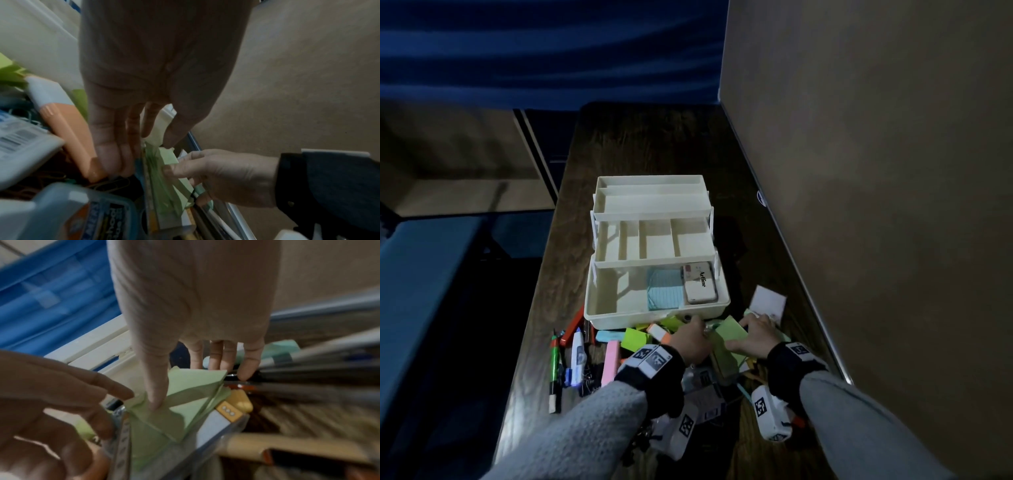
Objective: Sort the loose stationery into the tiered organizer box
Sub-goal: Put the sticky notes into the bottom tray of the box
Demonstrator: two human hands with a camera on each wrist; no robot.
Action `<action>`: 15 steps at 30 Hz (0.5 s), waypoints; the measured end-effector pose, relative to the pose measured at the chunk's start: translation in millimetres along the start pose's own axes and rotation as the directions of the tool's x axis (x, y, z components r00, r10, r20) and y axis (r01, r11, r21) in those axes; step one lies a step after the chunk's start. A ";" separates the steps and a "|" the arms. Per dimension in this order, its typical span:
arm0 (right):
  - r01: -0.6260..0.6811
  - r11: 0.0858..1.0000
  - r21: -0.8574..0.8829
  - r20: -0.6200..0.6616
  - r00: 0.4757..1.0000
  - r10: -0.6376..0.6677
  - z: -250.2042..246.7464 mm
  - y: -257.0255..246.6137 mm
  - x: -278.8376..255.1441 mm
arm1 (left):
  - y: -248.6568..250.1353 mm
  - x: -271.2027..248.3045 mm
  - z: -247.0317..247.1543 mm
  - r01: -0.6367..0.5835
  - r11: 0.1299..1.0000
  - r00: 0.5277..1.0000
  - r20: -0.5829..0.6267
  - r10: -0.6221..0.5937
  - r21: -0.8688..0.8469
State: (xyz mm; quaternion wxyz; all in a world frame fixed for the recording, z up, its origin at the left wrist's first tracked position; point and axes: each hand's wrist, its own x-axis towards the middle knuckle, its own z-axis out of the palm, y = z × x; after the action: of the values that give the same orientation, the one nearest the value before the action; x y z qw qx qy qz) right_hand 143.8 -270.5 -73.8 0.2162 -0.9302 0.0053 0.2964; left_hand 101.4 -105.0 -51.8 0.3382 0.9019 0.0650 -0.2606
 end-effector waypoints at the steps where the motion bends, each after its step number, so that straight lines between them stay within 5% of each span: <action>1: -0.009 0.999 0.040 0.018 1.000 0.008 0.4 0.3 -1.2 | 1.2 0.9 1.0 0.003 1.000 1.000 0.004 -0.003 0.007; 7: -0.001 0.931 0.365 0.087 0.996 -0.033 -1.7 -4.4 -8.9 | 0.9 -1.6 7.9 0.019 1.000 0.998 -0.065 -0.020 -0.012; 11: -0.019 0.737 0.675 0.155 0.981 -0.117 -10.7 -11.6 -15.7 | -7.3 -5.6 3.6 0.019 0.996 0.989 -0.145 -0.032 -0.088; 15: 0.017 0.746 0.666 0.214 0.954 -0.212 -29.3 -15.0 -17.4 | -18.3 -16.2 -9.1 -0.058 0.977 0.996 -0.081 0.042 -0.206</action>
State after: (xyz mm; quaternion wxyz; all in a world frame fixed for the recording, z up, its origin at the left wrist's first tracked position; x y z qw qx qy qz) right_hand 147.6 -270.8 -36.8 0.5454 -0.7426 0.0211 0.3882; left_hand 86.1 -84.2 -48.2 0.4345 0.8721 0.0818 -0.2094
